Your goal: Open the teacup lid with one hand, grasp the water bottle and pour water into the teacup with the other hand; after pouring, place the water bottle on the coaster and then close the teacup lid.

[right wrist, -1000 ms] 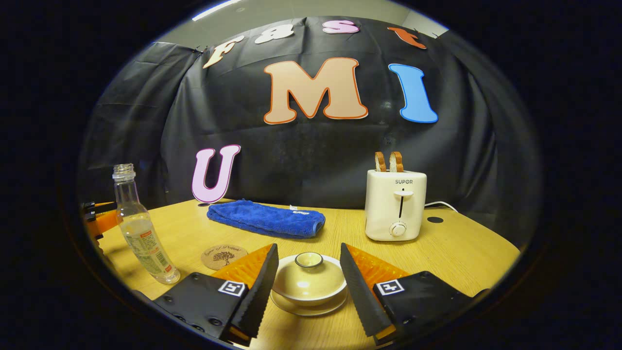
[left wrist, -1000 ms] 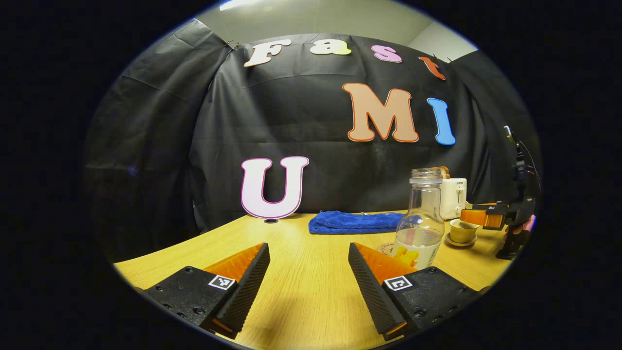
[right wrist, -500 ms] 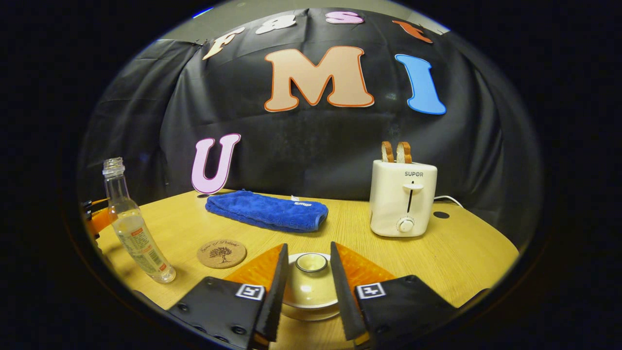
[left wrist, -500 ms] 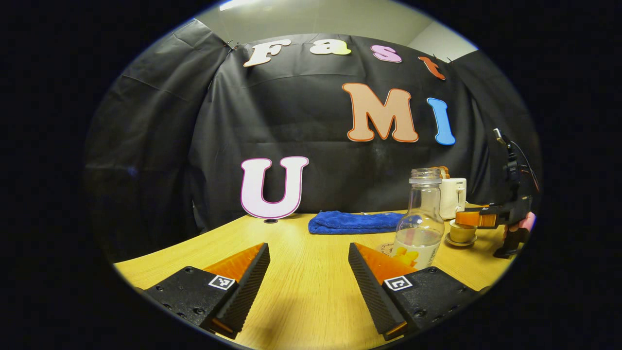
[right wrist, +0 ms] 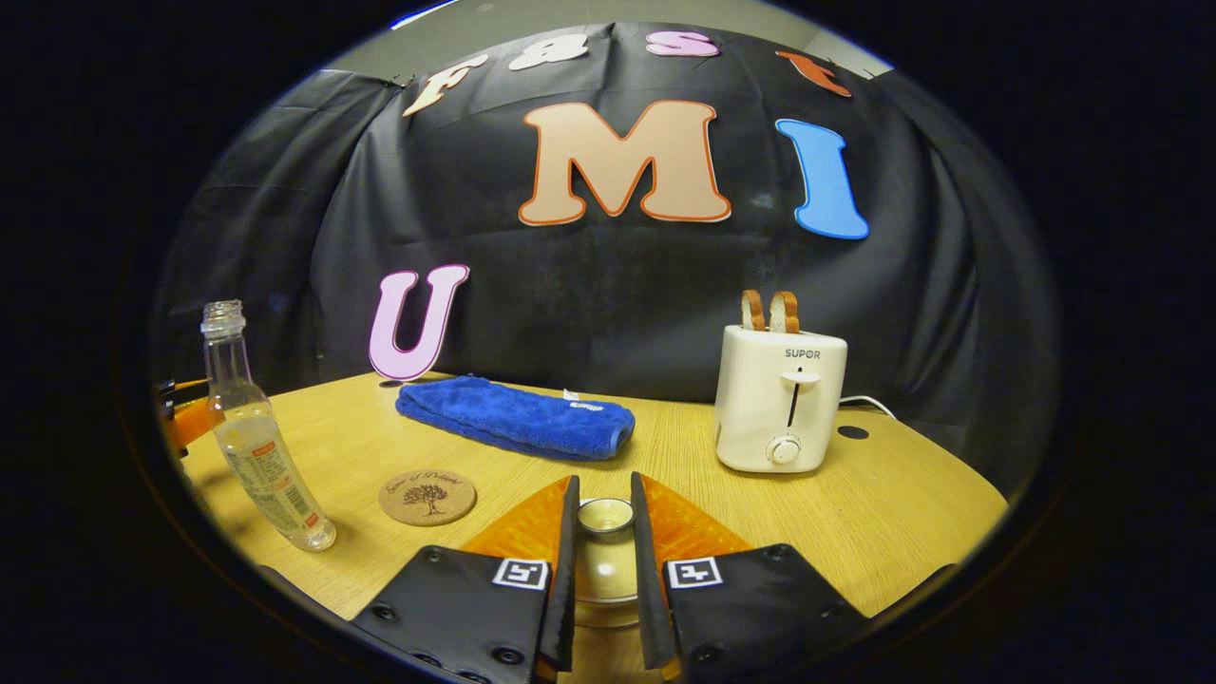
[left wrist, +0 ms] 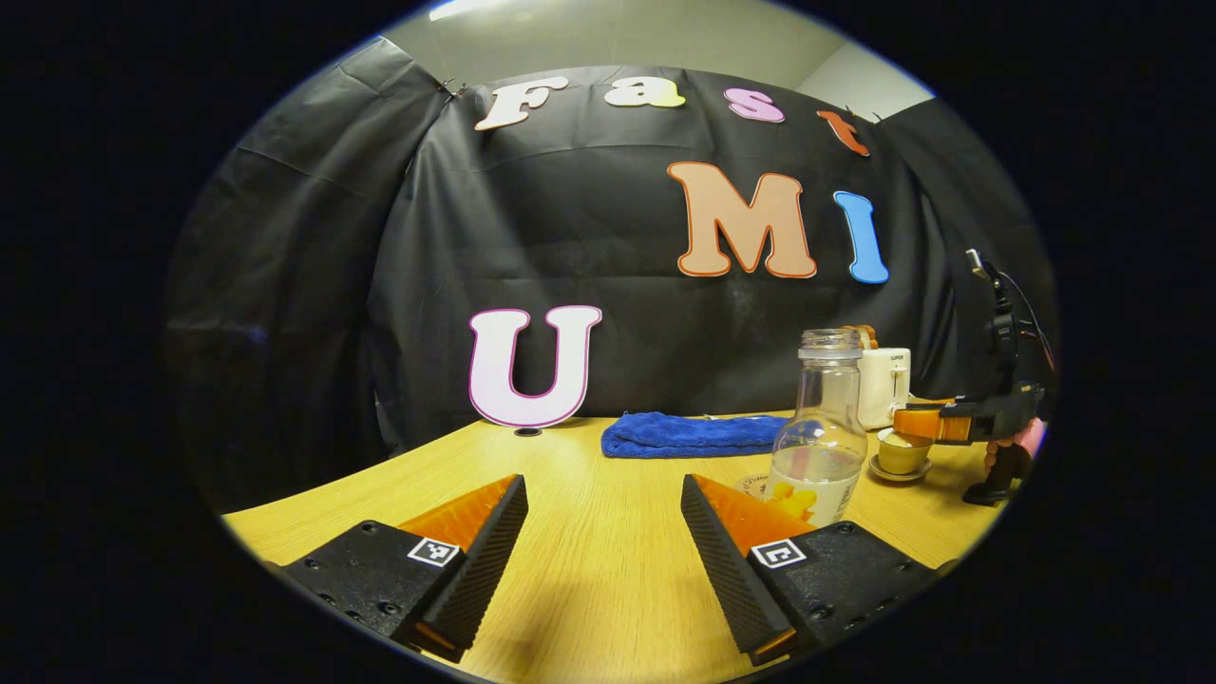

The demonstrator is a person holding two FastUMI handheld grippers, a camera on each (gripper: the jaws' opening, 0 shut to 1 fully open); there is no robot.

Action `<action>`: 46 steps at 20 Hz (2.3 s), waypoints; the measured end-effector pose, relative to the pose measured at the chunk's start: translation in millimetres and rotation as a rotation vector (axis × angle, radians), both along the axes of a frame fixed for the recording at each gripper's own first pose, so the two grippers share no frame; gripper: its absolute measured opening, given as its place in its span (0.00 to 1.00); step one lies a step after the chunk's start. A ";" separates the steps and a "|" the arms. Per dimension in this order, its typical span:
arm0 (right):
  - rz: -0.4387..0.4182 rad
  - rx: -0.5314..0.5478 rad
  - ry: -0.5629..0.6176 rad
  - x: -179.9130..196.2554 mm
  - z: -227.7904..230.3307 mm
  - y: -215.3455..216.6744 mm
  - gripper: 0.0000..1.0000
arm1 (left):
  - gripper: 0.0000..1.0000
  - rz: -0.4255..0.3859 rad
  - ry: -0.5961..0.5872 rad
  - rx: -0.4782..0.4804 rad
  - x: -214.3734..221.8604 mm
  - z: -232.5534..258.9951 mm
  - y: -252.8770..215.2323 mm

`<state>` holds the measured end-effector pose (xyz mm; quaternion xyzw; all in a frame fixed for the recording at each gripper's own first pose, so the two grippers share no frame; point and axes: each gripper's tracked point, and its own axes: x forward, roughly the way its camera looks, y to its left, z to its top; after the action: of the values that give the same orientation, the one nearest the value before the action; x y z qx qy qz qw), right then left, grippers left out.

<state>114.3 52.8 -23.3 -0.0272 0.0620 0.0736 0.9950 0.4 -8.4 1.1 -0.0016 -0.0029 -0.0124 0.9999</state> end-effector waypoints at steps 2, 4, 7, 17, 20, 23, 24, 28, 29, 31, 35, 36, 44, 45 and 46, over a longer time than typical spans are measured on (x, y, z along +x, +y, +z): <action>-0.001 0.005 -0.023 -5.4 2.9 -1.5 0.31 | 0.95 -0.001 0.000 0.000 -0.1 -0.5 0.5; 0.011 0.014 -0.024 -14.3 3.8 -0.4 0.31 | 0.95 -0.001 -0.001 0.000 0.2 -0.3 0.6; 0.013 0.049 -0.044 -28.9 9.5 -5.4 0.31 | 0.95 -0.013 -0.003 0.001 0.2 -0.5 -2.2; -0.057 0.061 -0.112 -77.1 22.4 -35.9 0.31 | 0.95 -0.312 -0.014 -0.003 -10.4 0.8 -59.8; -0.086 0.059 -0.115 -87.1 23.2 -48.4 0.31 | 0.94 -0.398 -0.015 -0.004 -16.7 1.3 -74.3; -0.107 0.057 -0.118 -96.6 24.8 -57.8 0.31 | 0.95 -0.505 -0.015 -0.004 -24.1 1.2 -93.3; -0.103 0.057 -0.118 -98.5 24.6 -57.8 0.31 | 0.95 -0.531 -0.014 -0.006 -25.7 1.2 -97.4; -0.116 0.056 -0.120 -104.3 25.9 -65.0 0.31 | 0.95 -0.582 0.003 -0.005 -21.5 -1.1 -115.4; -0.117 0.057 -0.119 -103.9 25.5 -65.5 0.31 | 0.95 -0.590 0.011 -0.004 -19.0 -2.7 -119.8; -0.109 0.057 -0.116 -105.1 25.1 -63.0 0.31 | 0.95 -0.584 0.038 0.000 -9.2 -6.7 -125.0; -0.130 0.055 -0.119 -108.2 25.4 -70.6 0.31 | 0.95 -0.552 0.118 0.026 7.7 -19.8 -133.9; -0.134 0.055 -0.120 -109.2 25.8 -72.2 0.31 | 0.95 -0.537 0.137 0.030 11.5 -22.0 -133.7; -0.203 0.048 -0.129 -121.2 28.0 -102.9 0.31 | 0.96 -0.432 0.215 0.065 30.2 -34.3 -133.1; -0.217 0.047 -0.131 -122.2 28.4 -108.6 0.31 | 0.96 -0.418 0.226 0.070 32.1 -36.4 -133.5; -0.227 0.046 -0.128 -123.7 27.3 -113.3 0.31 | 0.96 -0.402 0.236 0.074 34.1 -37.7 -133.3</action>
<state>-9.4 -60.4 3.9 -0.0017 -0.0006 -0.0399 0.9992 34.5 -141.7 -36.6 0.0332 0.1146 -0.2113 0.9701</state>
